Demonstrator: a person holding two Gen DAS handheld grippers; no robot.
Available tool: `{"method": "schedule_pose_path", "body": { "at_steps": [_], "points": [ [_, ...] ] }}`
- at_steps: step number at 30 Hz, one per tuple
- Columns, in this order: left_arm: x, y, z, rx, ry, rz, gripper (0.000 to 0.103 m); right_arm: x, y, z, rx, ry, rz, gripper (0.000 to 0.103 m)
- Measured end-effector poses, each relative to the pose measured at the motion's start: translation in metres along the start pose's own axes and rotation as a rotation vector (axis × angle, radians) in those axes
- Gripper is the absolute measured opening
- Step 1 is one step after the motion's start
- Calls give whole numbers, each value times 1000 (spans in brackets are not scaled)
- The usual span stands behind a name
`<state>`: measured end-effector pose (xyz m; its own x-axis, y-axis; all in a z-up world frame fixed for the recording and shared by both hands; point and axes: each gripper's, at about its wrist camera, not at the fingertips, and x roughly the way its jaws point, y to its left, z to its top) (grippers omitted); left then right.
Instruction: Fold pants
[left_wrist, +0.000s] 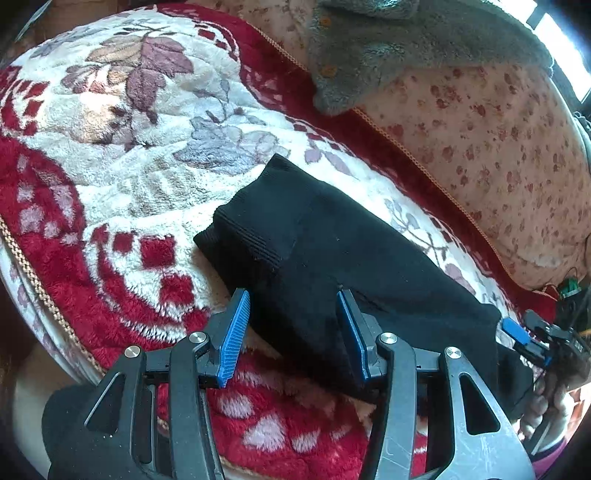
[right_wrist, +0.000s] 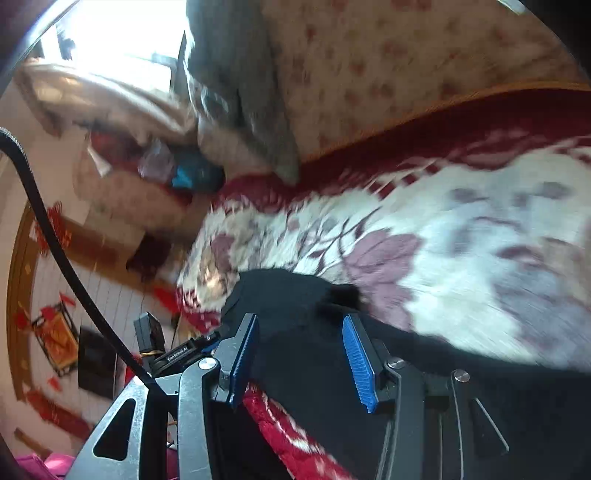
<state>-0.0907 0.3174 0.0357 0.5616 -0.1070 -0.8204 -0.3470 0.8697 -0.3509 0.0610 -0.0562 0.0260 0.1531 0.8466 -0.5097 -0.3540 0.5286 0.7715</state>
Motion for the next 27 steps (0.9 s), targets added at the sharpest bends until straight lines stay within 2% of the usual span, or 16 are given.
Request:
{"method": "schedule_pose_path", "body": {
  "at_steps": [4, 5, 6, 8, 10, 13, 17, 20, 22, 23, 27],
  "points": [
    [12, -3, 3, 10, 7, 15, 47, 40, 5, 13, -52, 96, -63, 45],
    [12, -5, 4, 21, -7, 24, 47, 45, 6, 14, -77, 110, -85, 44],
    [12, -6, 4, 28, -20, 33, 47, 48, 9, 13, -104, 114, -101, 35],
    [15, -8, 6, 39, -39, 59, 47, 51, 13, 13, -152, 90, -147, 28],
    [20, -9, 8, 40, -50, 77, 47, 50, 8, 14, -140, 50, -177, 24],
    [25, -11, 8, 45, -75, 94, 47, 54, 1, 12, -146, 37, -233, 23],
    [22, -21, 4, 96, -108, 148, 47, 49, -1, 6, -119, -4, -222, 24],
    [14, -28, 0, 125, -124, 177, 47, 32, 11, 1, -143, -53, -223, 26],
    [8, -33, -3, 147, -134, 198, 47, 17, 23, -5, -185, -95, -219, 36],
    [5, -37, -5, 157, -142, 208, 47, 9, 28, -9, -205, -119, -222, 45],
    [-3, -46, -11, 181, -168, 225, 47, -8, 38, -22, -216, -152, -210, 47]
  ]
}}
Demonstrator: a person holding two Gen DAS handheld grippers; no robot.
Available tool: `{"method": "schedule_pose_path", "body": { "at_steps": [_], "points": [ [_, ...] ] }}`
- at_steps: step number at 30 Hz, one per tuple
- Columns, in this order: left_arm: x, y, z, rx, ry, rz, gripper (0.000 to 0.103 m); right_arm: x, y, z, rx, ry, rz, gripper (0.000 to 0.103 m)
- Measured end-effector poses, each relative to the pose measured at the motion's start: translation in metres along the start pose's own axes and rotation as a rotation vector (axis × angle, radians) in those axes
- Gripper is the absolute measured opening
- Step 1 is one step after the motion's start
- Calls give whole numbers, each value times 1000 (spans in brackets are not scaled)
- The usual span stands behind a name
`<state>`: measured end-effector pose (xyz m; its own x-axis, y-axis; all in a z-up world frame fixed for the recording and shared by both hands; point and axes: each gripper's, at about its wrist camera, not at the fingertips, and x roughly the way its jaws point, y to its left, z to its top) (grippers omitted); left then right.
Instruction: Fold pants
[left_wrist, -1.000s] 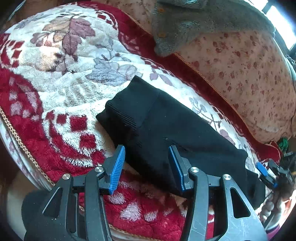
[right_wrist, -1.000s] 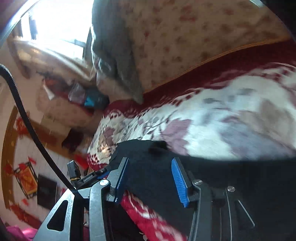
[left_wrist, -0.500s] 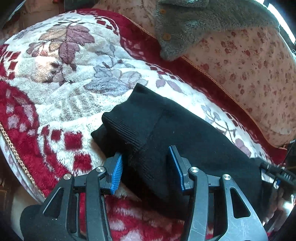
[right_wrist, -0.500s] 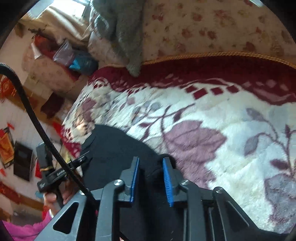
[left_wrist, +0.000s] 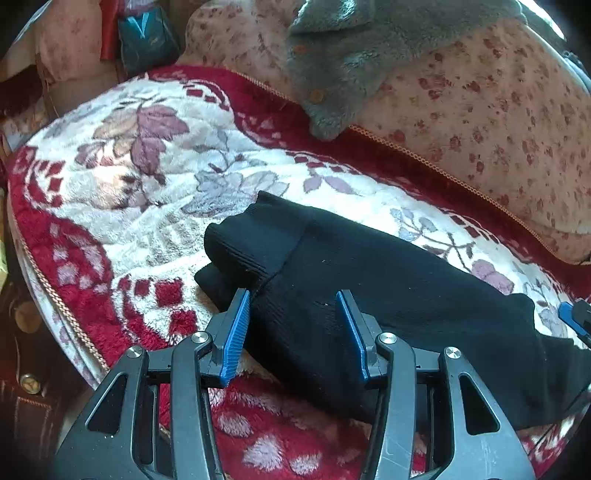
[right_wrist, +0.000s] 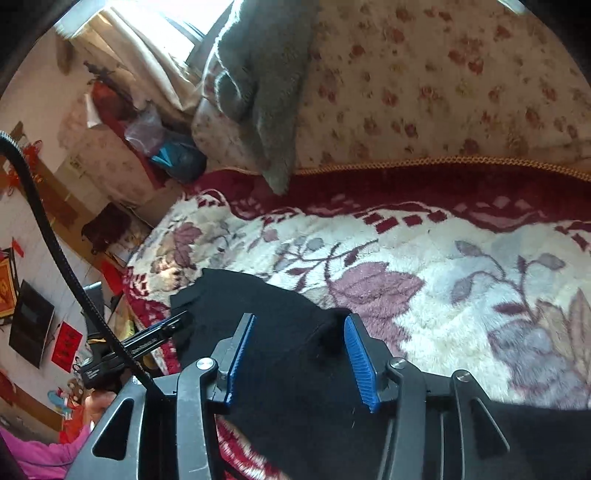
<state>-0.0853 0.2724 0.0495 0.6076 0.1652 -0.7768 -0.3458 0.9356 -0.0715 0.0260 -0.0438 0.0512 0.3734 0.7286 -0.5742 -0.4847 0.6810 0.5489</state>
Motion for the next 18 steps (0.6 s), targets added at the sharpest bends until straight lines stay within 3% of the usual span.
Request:
{"method": "schedule_pose_path", "body": {
  "at_steps": [13, 18],
  "points": [
    [-30, -9, -8, 22, -51, -18, 47, -19, 14, -34, -17, -11, 9, 47],
    [-31, -10, -10, 14, -48, -35, 47, -21, 21, -42, -49, -10, -5, 56]
  ]
}}
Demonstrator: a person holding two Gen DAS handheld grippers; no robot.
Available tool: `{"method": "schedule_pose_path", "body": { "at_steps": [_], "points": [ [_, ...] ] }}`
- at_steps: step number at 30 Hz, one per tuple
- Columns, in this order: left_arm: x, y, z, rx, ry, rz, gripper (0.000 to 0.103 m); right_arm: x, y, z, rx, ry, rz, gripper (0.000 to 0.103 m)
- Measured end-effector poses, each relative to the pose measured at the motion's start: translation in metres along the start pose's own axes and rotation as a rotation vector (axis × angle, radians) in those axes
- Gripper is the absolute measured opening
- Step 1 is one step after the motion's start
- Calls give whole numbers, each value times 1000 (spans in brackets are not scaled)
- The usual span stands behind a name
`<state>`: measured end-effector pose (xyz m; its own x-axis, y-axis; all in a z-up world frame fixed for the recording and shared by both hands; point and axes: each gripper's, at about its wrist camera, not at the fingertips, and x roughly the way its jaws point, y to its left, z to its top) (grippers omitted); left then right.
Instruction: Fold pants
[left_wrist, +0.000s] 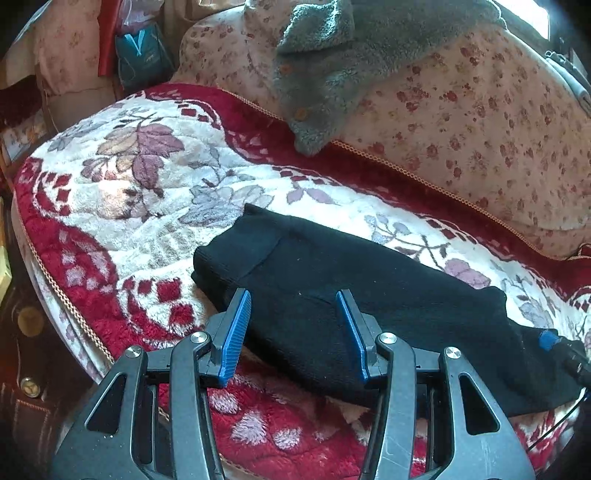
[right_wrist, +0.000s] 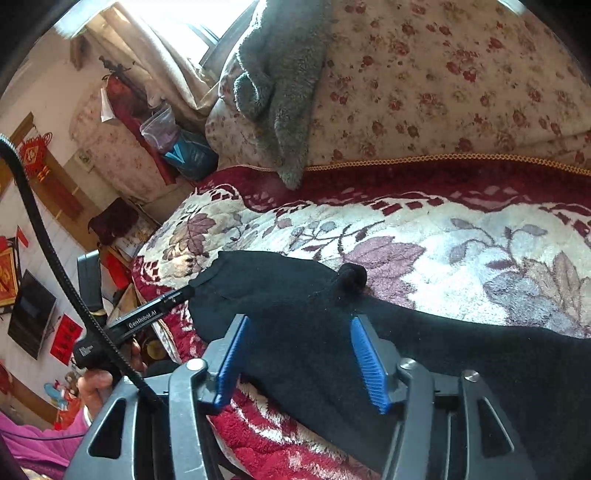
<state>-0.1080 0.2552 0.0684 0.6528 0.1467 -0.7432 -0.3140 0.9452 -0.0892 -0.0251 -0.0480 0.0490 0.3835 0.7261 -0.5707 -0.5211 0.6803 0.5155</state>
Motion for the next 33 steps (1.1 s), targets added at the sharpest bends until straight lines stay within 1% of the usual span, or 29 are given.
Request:
{"method": "schedule_pose_path", "body": {
  "at_steps": [5, 12, 13, 14, 15, 16, 18, 19, 22, 27, 29, 31, 32, 33],
  "points": [
    [4, 5, -5, -9, 19, 12, 47, 9, 9, -11, -28, 54, 12, 56],
    [13, 19, -8, -46, 39, 29, 47, 18, 14, -15, -42, 67, 22, 56],
    [16, 24, -9, -59, 46, 22, 47, 18, 14, -16, -41, 70, 25, 56],
    [19, 29, -9, -78, 55, 13, 47, 20, 15, -17, -40, 71, 28, 60],
    [21, 35, -9, -101, 62, 4, 47, 22, 16, -18, -39, 71, 30, 69],
    [25, 46, -8, -151, 76, -21, 47, 23, 16, -19, -39, 75, 35, 71],
    [30, 60, -8, -215, 99, -56, 47, 30, 22, -22, -47, 106, 55, 72],
    [34, 69, -8, -250, 119, -85, 47, 33, 24, -22, -53, 115, 58, 72],
    [37, 78, -9, -287, 133, -116, 48, 48, 36, -22, -87, 142, 61, 72],
    [42, 73, -6, -263, 120, -87, 48, 71, 50, -18, -130, 153, 17, 72],
    [49, 72, -6, -255, 126, -56, 48, 81, 56, -16, -156, 153, -23, 72],
    [58, 72, -9, -255, 157, -23, 50, 90, 65, -19, -205, 157, -76, 72],
    [60, 73, -11, -260, 158, -28, 50, 93, 67, -19, -223, 158, -96, 72],
    [58, 74, -13, -257, 144, -29, 50, 100, 73, -24, -275, 167, -150, 72]
  ]
}}
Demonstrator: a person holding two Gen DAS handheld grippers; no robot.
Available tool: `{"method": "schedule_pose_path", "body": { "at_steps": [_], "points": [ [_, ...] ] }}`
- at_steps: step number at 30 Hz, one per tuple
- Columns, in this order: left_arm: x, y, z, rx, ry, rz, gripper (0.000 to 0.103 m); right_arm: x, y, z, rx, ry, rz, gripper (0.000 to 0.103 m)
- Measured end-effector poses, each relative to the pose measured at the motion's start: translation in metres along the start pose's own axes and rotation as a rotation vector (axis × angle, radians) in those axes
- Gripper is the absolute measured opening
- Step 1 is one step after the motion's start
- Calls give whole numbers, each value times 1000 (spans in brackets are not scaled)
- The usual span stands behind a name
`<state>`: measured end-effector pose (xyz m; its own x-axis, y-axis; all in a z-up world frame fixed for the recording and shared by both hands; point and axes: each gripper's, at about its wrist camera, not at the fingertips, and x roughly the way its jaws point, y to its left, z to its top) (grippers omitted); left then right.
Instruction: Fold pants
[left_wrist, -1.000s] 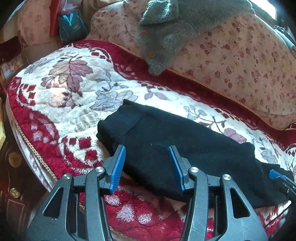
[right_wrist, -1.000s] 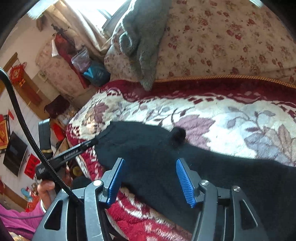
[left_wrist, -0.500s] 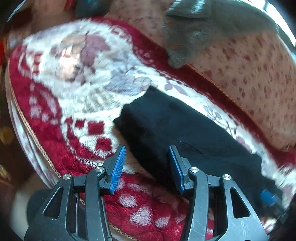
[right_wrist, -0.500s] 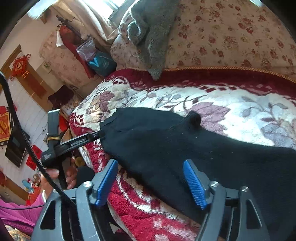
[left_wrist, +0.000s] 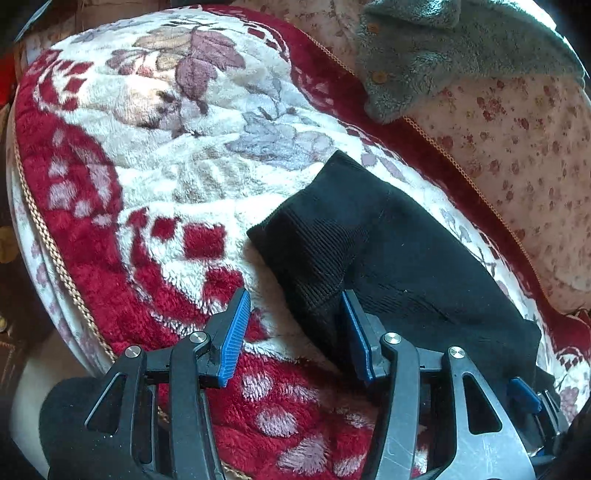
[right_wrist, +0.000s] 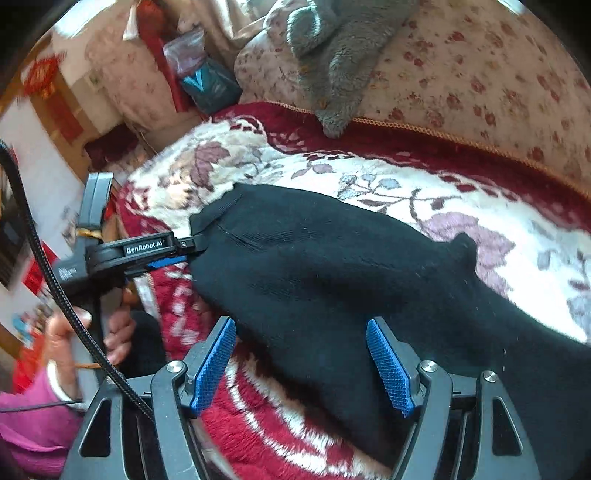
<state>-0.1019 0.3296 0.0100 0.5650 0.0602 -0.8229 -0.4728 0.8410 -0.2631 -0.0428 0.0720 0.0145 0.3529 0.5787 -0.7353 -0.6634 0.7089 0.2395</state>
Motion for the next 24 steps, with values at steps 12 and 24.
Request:
{"method": "schedule_pose_path", "body": {
  "at_steps": [12, 24],
  "points": [
    [-31, -13, 0, 78, -57, -29, 50, -3, 1, -12, -84, 32, -30, 72],
    [-43, -144, -35, 392, 66, -282, 51, -113, -76, -58, 288, -100, 54, 65]
  ]
}}
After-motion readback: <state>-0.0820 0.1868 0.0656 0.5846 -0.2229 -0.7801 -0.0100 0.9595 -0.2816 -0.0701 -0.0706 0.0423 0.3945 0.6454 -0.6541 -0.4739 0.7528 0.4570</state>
